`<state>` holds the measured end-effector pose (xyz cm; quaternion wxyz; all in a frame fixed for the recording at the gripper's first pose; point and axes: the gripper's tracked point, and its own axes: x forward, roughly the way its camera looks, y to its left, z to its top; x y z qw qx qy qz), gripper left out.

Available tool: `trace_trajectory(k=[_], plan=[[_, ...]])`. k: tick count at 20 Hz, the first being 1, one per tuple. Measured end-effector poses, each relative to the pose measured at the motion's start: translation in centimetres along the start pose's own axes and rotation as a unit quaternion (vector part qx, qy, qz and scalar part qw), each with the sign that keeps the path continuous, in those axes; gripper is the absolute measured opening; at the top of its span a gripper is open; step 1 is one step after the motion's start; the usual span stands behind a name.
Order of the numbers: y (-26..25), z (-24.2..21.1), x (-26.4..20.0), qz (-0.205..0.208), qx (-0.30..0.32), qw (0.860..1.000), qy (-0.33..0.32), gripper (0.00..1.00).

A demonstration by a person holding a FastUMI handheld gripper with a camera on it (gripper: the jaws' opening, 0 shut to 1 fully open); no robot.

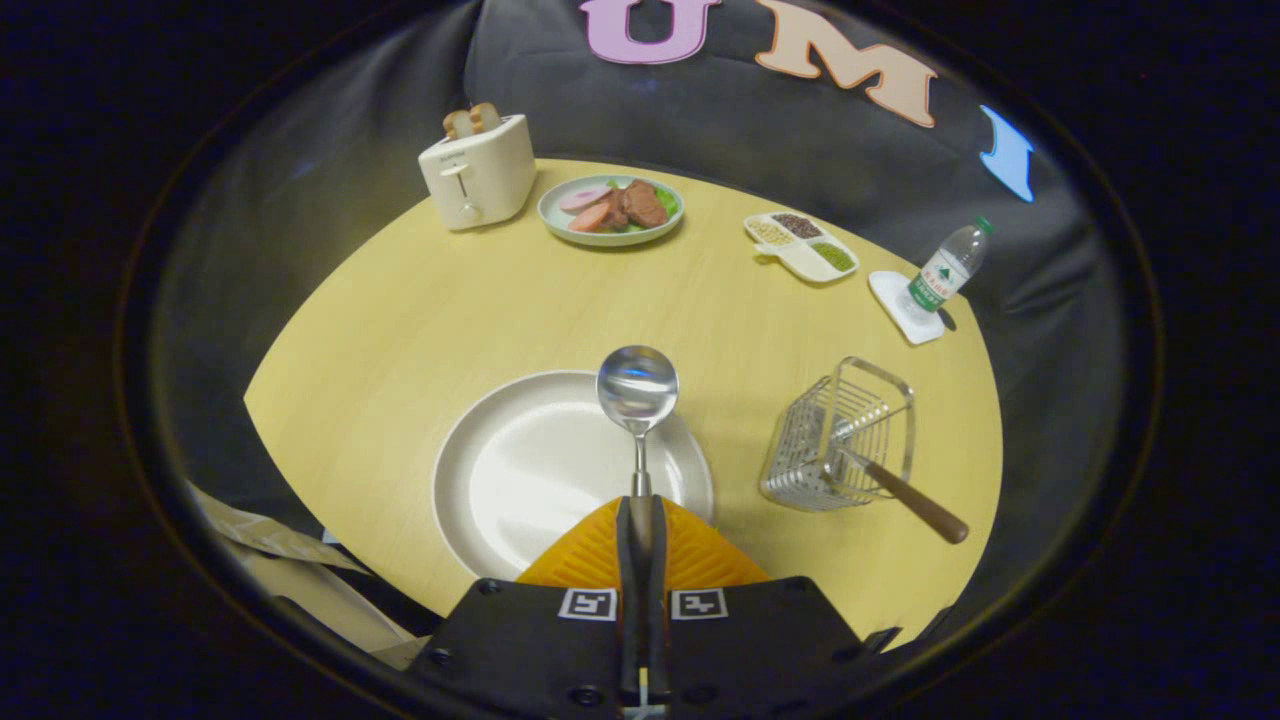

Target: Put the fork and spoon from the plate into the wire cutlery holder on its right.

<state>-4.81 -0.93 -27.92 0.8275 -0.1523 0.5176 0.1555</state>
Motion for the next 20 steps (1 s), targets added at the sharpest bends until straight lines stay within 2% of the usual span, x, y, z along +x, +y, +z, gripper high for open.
trace_trajectory(k=[6, 14, 20], plan=[[-5.4, 0.7, -1.1, -0.027, 0.007, 1.000, 0.009, 0.06], [-11.6, -0.2, -1.5, -0.062, 0.004, 0.997, 0.051, 0.06], [-12.9, -1.0, -1.0, -0.050, -0.009, 0.994, 0.095, 0.06]])
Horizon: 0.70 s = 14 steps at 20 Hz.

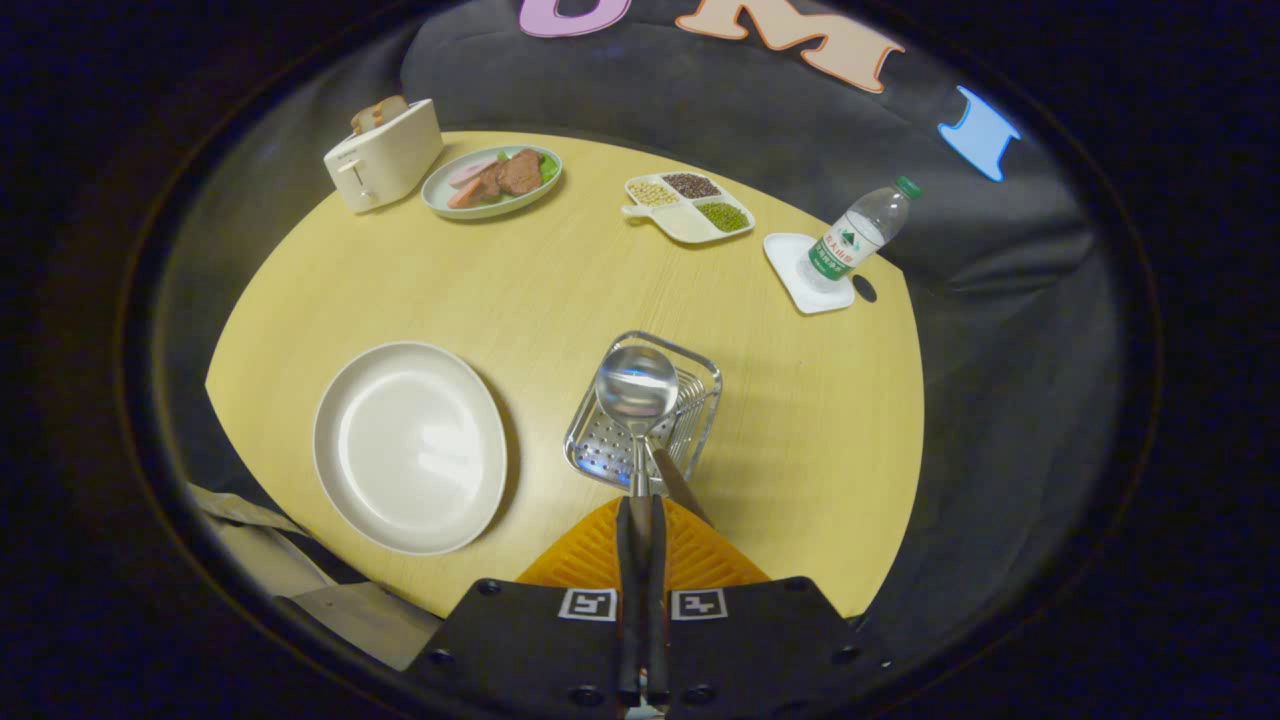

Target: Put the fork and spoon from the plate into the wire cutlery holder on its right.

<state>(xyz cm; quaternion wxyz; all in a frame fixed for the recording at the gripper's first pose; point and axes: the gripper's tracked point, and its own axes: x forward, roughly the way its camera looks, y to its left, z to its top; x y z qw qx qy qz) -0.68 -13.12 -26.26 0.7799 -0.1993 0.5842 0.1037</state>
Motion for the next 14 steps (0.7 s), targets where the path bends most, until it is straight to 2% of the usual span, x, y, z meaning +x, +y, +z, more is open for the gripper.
trace_trajectory(k=[9, 13, 14], plan=[[-0.6, 0.7, 1.0, 0.020, -0.071, 0.994, 0.077, 0.06], [-0.1, 1.0, 1.6, 0.023, -0.071, 0.993, 0.089, 0.08], [-0.2, 1.0, 1.6, 0.021, -0.068, 0.993, 0.091, 0.11]])
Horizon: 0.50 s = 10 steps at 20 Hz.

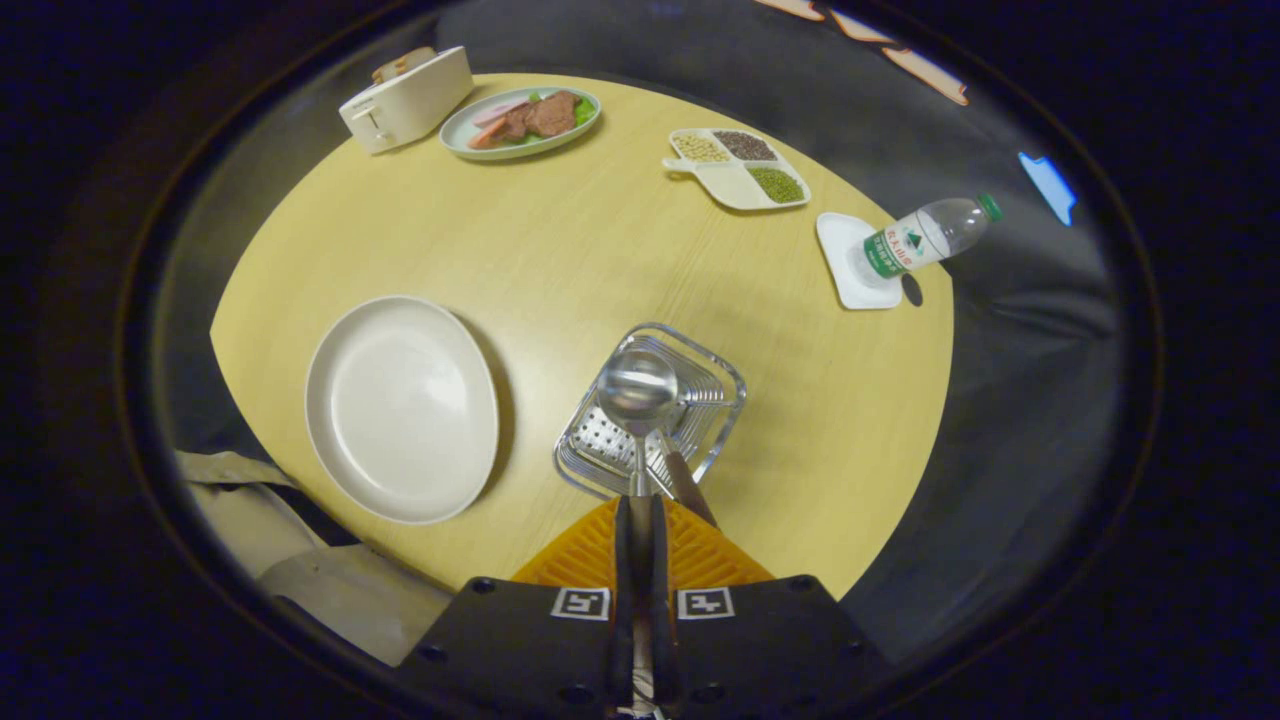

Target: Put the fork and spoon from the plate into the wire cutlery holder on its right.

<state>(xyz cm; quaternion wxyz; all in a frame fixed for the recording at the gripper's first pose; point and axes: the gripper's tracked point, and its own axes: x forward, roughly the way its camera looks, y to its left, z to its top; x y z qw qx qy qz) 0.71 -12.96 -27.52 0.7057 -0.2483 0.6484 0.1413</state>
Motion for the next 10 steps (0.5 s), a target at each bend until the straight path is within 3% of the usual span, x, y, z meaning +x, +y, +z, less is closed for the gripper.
trace_trajectory(k=[4, 10], plan=[[0.5, 0.7, -0.2, 0.011, 0.008, 1.000, -0.015, 0.15], [1.0, 2.1, -1.8, 0.013, 0.044, 0.996, -0.077, 0.71]])
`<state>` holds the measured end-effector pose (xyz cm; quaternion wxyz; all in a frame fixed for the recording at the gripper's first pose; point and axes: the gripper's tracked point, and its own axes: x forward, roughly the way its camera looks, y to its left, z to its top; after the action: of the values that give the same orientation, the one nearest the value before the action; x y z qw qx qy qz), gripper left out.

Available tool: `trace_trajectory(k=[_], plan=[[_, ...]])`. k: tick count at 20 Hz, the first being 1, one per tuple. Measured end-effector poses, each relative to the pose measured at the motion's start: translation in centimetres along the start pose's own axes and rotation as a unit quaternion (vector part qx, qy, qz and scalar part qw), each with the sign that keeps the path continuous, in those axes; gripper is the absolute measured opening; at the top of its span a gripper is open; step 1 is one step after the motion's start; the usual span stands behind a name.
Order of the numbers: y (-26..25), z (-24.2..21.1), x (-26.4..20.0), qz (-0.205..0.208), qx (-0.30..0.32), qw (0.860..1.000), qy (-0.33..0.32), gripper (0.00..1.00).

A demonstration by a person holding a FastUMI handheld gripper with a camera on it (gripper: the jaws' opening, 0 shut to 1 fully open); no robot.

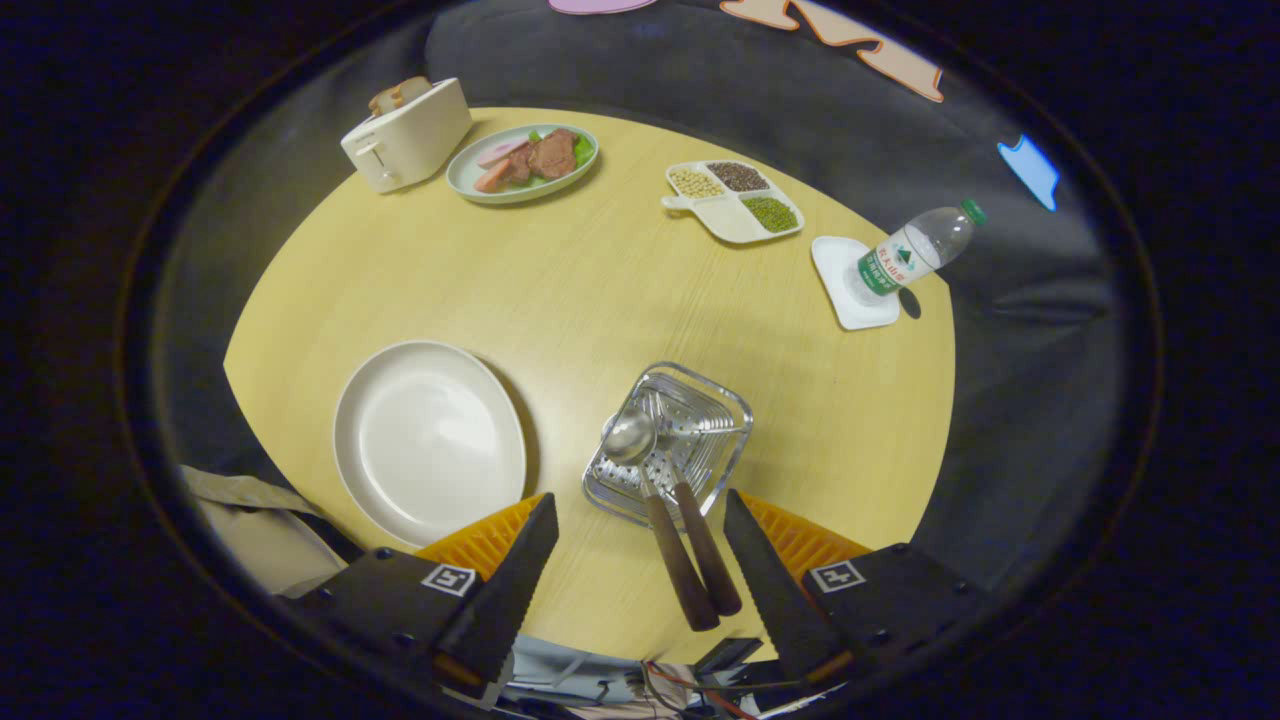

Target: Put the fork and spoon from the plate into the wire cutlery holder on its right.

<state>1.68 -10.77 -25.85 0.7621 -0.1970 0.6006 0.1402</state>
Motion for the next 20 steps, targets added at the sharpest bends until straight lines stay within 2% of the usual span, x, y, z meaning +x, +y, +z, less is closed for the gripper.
trace_trajectory(k=[3, 7, 10, 17, 20], plan=[[0.5, 0.8, -1.1, -0.001, 0.033, 0.998, -0.046, 0.99], [1.2, 1.3, -3.1, -0.011, 0.069, 0.991, -0.115, 0.99], [1.5, 2.6, -5.5, -0.029, 0.086, 0.975, -0.201, 0.99], [4.0, 3.4, -10.5, -0.041, 0.119, 0.930, -0.345, 0.99], [4.2, 3.9, -12.8, -0.052, 0.157, 0.898, -0.407, 0.99]])
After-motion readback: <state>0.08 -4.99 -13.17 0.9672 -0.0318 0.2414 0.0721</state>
